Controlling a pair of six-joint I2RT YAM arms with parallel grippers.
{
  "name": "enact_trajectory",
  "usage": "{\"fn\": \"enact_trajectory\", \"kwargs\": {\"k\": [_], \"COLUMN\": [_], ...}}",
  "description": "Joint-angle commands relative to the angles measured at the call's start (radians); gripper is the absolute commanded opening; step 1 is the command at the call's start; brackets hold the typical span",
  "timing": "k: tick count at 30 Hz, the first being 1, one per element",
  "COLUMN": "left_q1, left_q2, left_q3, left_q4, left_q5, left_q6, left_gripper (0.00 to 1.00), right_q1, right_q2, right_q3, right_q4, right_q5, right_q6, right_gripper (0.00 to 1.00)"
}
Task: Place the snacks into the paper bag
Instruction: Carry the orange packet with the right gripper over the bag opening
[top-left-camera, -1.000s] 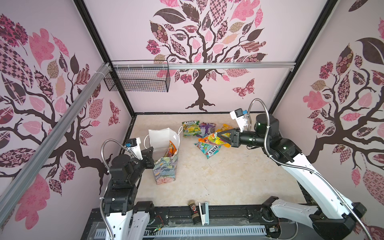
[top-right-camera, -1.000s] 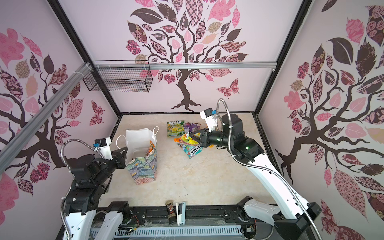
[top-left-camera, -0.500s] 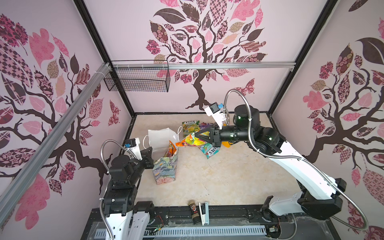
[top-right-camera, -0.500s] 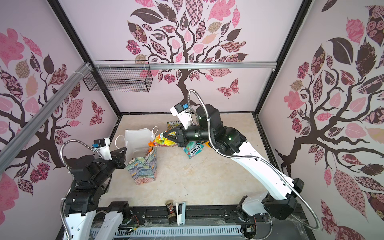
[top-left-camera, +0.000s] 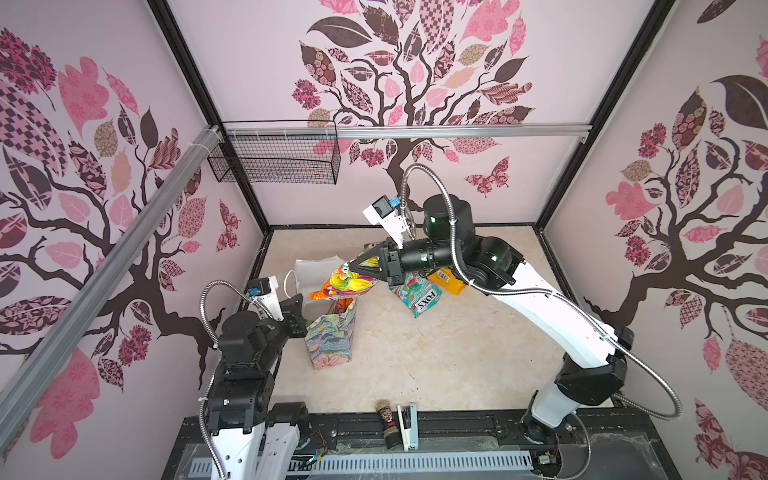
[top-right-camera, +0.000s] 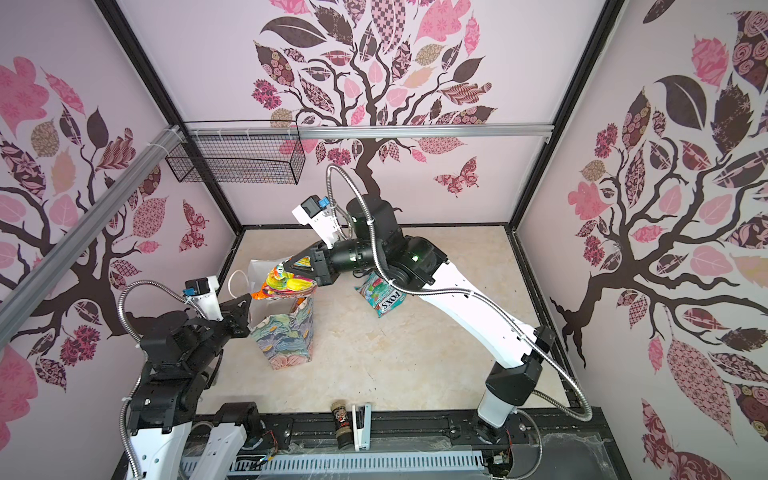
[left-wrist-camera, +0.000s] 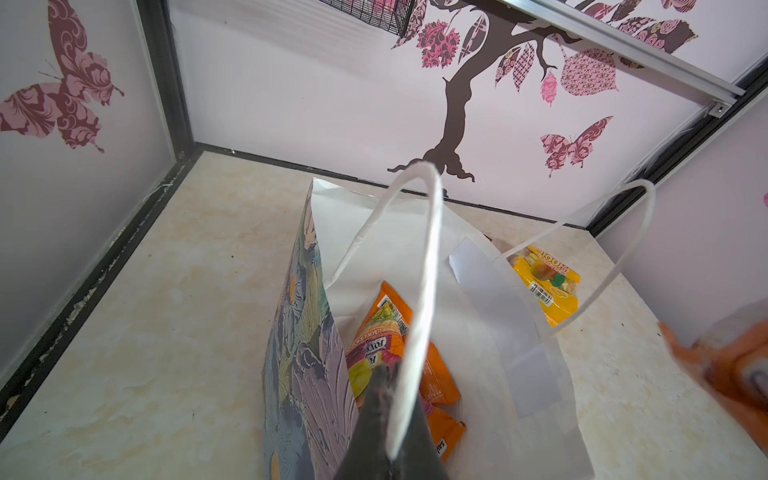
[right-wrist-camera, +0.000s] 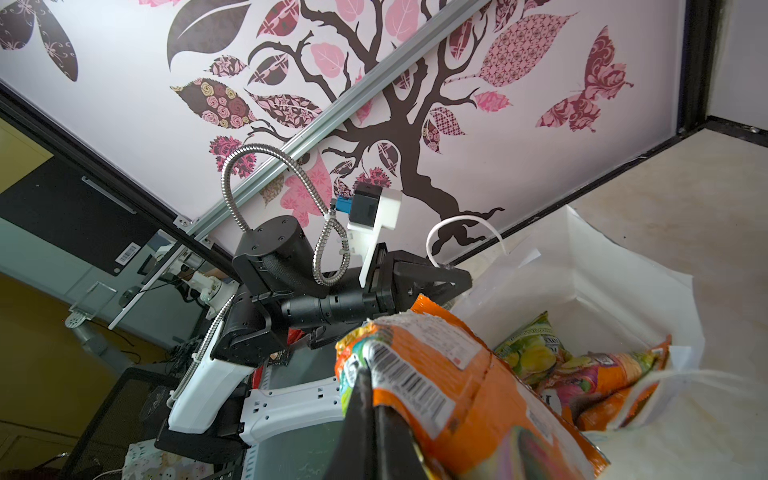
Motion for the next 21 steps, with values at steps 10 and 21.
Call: {"fn": "enact_trajectory", "kwargs": {"k": [10, 21], "left_q1": [0.004, 0.004], "left_q2": [-0.011, -0.017], "left_q3": [0.000, 0.000], "left_q4": [0.005, 0.006], "left_q5": [0.002, -0.003], "left_q6": [0.008, 0.010], "left_gripper": [0.00, 0.00], "right_q1": [0.008, 0.007], "right_q2": [0.278, 0.385], "right_q3": [0.415, 0.496], "right_q4": [-0.070, -0.097], "right_q5": [-0.015, 0.156], "right_q6": [-0.050, -0.072], "right_gripper": [0.00, 0.00]}}
